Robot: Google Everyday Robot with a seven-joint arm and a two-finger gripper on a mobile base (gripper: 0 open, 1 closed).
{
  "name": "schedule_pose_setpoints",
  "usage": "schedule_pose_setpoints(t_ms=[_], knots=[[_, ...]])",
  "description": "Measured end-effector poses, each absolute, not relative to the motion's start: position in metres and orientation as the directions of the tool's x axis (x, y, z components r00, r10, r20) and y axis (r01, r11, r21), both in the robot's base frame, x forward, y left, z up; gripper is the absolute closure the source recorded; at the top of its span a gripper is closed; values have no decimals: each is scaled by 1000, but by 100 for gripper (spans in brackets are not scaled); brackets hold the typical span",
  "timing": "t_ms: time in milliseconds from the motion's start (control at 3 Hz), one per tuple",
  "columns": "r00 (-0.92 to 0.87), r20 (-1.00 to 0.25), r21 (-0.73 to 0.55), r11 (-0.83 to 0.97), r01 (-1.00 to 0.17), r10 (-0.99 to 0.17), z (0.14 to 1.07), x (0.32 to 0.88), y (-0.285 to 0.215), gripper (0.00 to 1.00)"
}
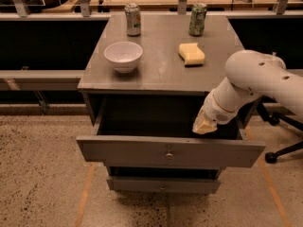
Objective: Open top drawer
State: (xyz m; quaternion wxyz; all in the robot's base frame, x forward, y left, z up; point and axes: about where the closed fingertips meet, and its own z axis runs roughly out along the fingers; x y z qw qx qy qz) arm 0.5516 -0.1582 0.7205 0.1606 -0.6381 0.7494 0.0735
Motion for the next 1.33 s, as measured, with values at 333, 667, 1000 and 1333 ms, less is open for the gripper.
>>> schedule_pose_setpoints(t_ms=[333,667,1000,1333], knots=[[-117,-318,-150,172,-974,-941,704,560,-156,100],[-98,-296,-193,159,-968,-950,689,567,-155,100],[-32,-277,-219,96,-971,-960,677,570,-149,100],[54,-271,-229,10,-973,-961,667,571,-142,100]])
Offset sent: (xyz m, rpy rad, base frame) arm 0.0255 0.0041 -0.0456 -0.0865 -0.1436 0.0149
